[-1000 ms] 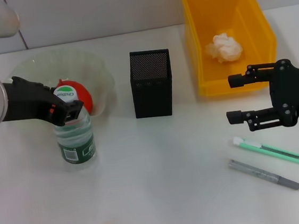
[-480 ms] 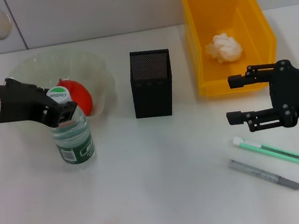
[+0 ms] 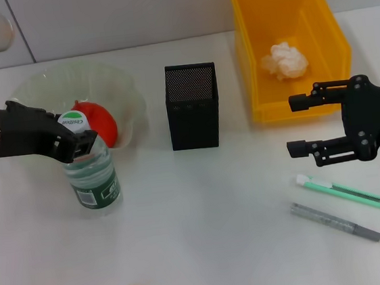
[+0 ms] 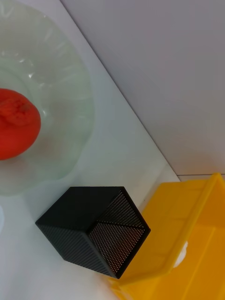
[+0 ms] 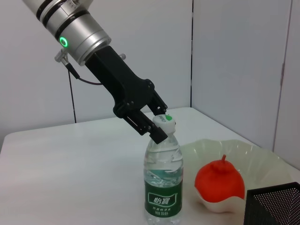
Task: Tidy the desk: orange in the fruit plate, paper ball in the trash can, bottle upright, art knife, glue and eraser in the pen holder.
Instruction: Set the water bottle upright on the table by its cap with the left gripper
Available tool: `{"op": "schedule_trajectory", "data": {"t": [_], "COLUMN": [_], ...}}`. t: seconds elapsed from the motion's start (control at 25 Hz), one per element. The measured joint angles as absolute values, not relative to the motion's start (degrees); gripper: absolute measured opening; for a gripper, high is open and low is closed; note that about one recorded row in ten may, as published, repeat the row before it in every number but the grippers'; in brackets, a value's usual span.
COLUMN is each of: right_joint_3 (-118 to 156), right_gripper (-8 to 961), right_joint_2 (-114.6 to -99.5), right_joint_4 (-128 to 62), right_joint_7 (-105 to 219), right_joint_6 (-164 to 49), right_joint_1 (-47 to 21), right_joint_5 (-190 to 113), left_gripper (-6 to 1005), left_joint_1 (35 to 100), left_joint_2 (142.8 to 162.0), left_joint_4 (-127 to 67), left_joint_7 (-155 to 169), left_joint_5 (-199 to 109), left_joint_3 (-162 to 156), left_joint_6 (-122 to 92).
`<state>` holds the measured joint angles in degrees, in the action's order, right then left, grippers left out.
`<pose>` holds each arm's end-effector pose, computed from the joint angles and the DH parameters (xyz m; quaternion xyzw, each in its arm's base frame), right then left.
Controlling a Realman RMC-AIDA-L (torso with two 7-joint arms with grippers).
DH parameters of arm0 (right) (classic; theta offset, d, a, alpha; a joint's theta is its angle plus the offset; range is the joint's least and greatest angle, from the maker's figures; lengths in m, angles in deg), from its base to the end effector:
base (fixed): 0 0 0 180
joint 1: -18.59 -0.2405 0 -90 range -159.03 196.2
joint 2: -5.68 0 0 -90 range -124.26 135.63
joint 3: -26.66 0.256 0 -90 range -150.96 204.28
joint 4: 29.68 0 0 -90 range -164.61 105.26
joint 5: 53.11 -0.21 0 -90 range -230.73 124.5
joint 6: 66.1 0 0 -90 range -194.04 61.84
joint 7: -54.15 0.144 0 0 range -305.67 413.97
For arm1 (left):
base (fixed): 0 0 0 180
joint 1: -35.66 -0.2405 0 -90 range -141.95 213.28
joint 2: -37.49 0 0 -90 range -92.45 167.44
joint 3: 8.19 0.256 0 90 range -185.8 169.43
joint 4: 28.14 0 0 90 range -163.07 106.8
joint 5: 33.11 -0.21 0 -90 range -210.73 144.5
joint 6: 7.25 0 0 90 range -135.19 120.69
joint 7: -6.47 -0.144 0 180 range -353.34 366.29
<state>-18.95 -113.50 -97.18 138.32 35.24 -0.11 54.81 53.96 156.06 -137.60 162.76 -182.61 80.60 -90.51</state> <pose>0.2421 0.2953 0.0708 -0.9605 0.0942 0.2113 0.1549 -0.1363 0.3152 0.0397 -0.9119 -0.2640 0.0689 0.3067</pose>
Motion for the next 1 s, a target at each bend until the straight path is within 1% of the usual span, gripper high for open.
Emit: {"op": "schedule_trajectory", "data": {"t": [1.0], "right_joint_3": [-19.18], "right_gripper": [758], "right_joint_2": [-113.5], "right_joint_4": [-97.18], "right_joint_7": [138.7], "right_joint_6": [35.05], "right_joint_1": [-0.5], "right_joint_5": [54.81], "left_gripper": [516], "left_joint_1": [54.53], "left_joint_2": [156.07], "left_joint_4": [-135.91], "left_joint_7": [162.15], "left_joint_5": [-181.92], "left_joint_3": [79.53], "left_joint_6": [-90.26]}}
